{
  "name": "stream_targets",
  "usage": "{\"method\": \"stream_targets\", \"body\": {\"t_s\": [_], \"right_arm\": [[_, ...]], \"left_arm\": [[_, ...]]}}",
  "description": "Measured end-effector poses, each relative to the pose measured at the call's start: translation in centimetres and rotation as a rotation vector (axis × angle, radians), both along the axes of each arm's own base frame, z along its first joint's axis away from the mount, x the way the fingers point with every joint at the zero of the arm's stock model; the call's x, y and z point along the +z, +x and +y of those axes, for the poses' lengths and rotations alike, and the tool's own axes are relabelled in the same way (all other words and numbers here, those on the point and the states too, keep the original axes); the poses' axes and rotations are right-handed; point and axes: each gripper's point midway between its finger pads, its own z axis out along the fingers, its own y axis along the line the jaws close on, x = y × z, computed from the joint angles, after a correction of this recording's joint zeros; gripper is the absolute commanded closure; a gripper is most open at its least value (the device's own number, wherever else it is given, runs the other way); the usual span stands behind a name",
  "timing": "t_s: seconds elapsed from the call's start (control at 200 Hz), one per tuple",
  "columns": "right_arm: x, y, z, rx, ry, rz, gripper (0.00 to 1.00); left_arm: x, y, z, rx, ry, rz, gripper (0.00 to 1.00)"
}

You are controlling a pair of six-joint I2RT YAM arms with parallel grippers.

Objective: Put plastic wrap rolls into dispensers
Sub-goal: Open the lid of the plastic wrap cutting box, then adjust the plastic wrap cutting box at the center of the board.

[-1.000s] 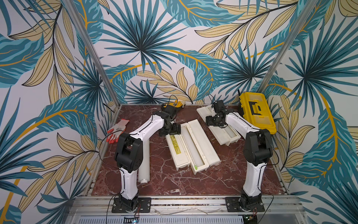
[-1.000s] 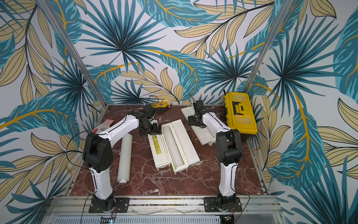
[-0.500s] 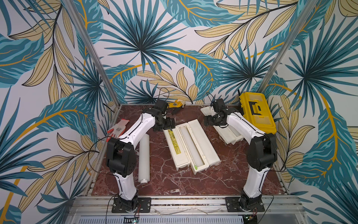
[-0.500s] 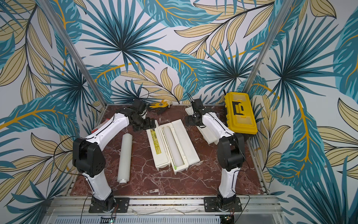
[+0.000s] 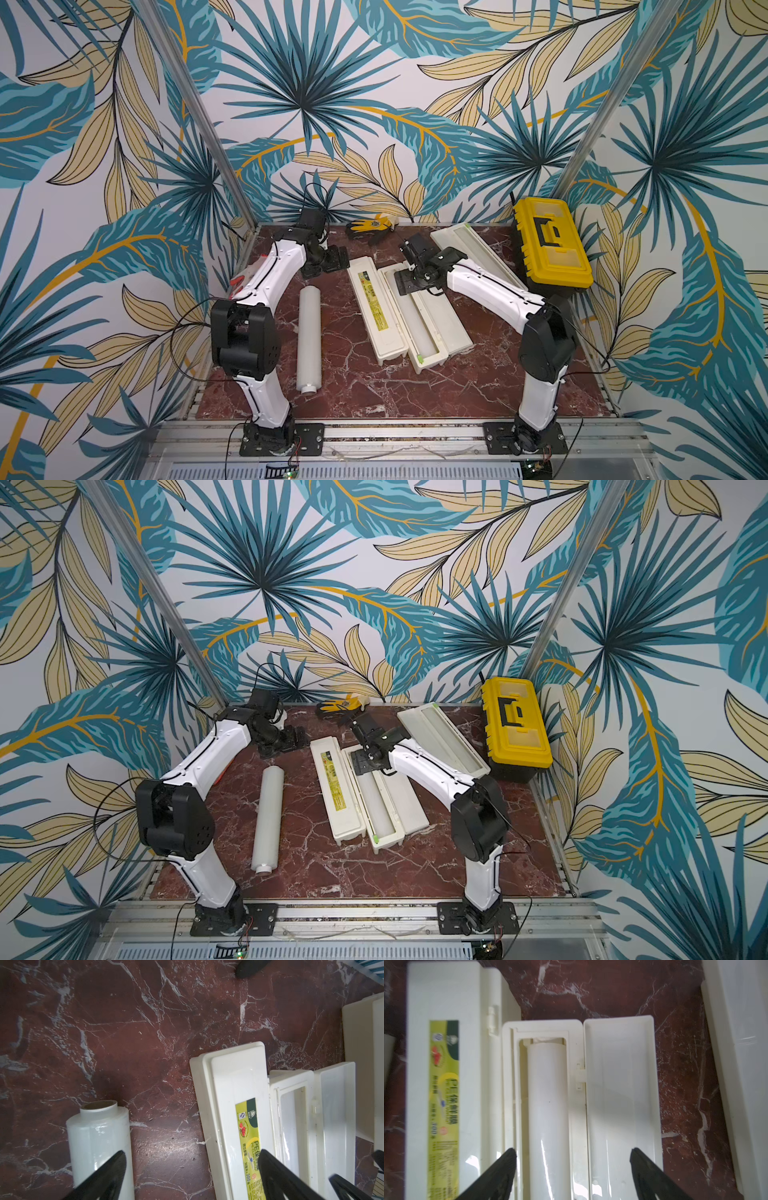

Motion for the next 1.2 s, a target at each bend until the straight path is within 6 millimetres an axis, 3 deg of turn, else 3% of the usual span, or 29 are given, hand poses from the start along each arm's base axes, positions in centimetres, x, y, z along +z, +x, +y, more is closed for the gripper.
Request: {"method": "stream_targets", "body": {"t_s": [0.105,0.24,0.551,0.831,1.011,1.197], "right_arm": [[-2.2,-0.1,-0.7,-0.012,-0.099,0.017,0.19],[-3.2,-0.3,-1.3,-0.017,-0.201,0.0,0.18],[-2.5,0.2,-5.1,-0.1,-0.444,-0.094,0.13],[-2.1,1.1,-8.2,-0.132,-0.518,-0.084,0.04],[0.2,0.6,-5.7,-0.063,-0.368,-0.093,0.01],[5.6,1.4,0.5,-0.001,-0.054,-0.135,0.01]], "left_arm": [[-0.2,-0.2,-0.2,-0.019,-0.005,0.006,0.0],[-0.6,-0.4,0.1,-0.028,-0.009,0.013,0.0],[-0.8,-0.4,0.7,-0.028,-0.013,0.019,0.01],[-1.0,-0.5,1.1,-0.03,-0.016,0.023,0.01],[-0.9,-0.3,1.9,-0.013,-0.035,0.023,0.01],[-0.8,0.0,3.5,0.025,-0.056,0.022,0.01]]}}
